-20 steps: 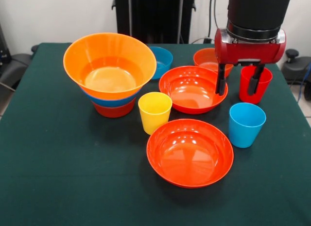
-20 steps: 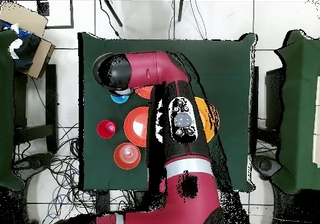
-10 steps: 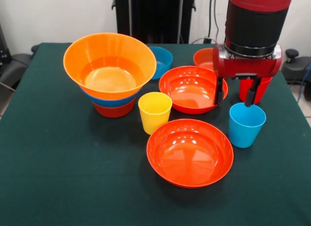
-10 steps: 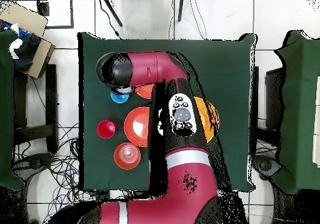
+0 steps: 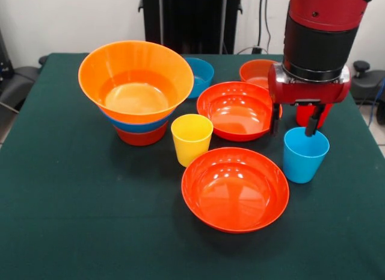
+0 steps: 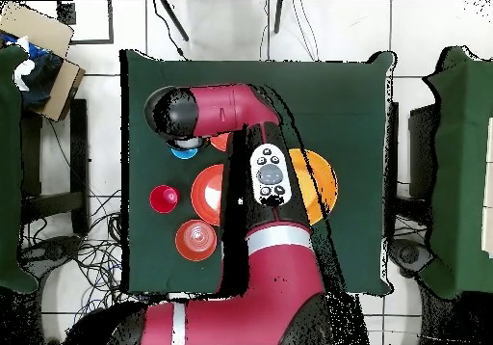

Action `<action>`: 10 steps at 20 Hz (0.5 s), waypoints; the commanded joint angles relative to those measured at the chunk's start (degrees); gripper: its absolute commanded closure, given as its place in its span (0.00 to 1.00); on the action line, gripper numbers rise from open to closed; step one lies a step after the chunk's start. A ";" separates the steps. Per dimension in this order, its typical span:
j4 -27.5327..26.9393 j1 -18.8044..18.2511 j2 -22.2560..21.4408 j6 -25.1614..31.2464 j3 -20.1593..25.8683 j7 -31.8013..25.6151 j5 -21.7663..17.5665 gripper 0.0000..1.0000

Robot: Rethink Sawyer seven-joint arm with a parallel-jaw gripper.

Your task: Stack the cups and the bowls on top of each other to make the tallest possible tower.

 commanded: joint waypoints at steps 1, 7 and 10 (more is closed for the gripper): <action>-1.02 1.84 2.18 -4.18 0.67 8.32 0.64 0.00; -0.77 1.52 4.10 -6.87 0.47 8.09 0.52 0.00; -1.05 1.18 4.82 -7.37 0.79 7.46 0.64 0.00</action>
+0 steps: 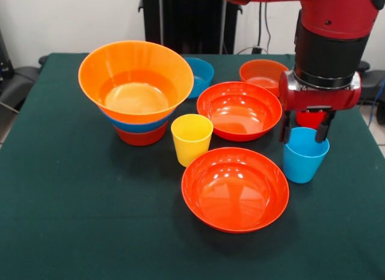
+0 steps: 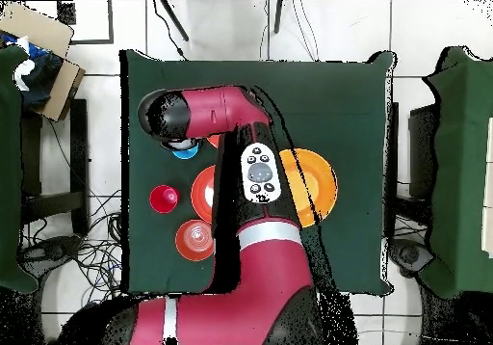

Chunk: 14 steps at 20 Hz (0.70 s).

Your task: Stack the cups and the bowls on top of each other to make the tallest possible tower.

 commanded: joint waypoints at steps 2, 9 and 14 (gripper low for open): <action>-0.89 -0.04 3.51 -4.78 0.89 7.09 0.53 0.00; -0.90 -0.44 3.86 -4.99 1.26 6.22 1.02 0.00; -1.55 -0.47 4.38 -4.77 1.34 5.90 1.27 0.00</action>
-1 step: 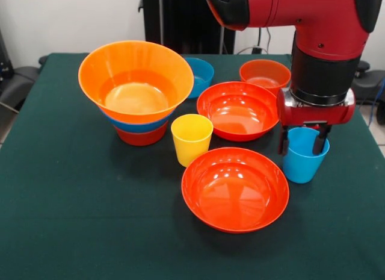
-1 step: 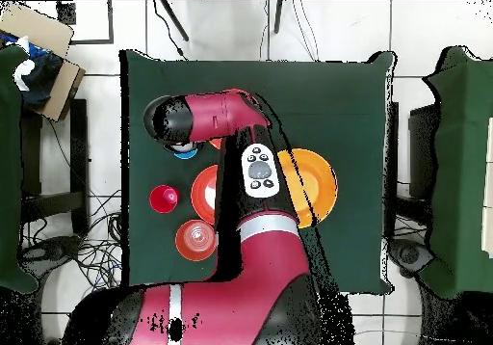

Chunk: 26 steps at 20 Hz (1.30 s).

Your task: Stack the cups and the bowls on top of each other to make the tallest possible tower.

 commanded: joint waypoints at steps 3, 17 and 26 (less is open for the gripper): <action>-1.99 -0.45 2.04 -2.18 1.35 5.89 1.04 0.00; 4.27 -1.03 -0.15 -5.67 0.05 7.33 0.48 0.00; 10.03 -0.27 -3.89 -6.63 -1.33 9.72 1.52 0.00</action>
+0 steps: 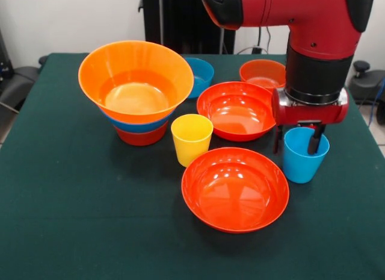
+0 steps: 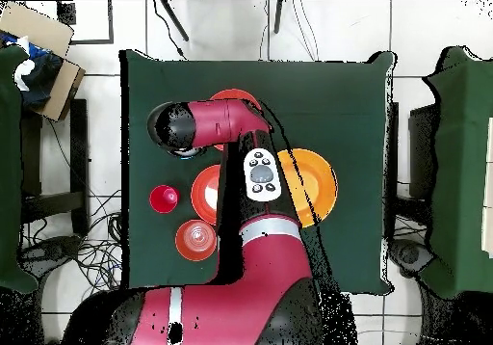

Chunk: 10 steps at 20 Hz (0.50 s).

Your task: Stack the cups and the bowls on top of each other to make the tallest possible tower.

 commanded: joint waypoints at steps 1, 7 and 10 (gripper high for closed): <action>7.85 0.00 -3.33 -3.11 -0.65 9.95 1.68 0.00; 8.94 0.38 -4.45 -2.92 -1.34 9.45 2.45 0.00; 8.06 0.23 -3.67 -2.98 -1.17 8.56 2.80 0.00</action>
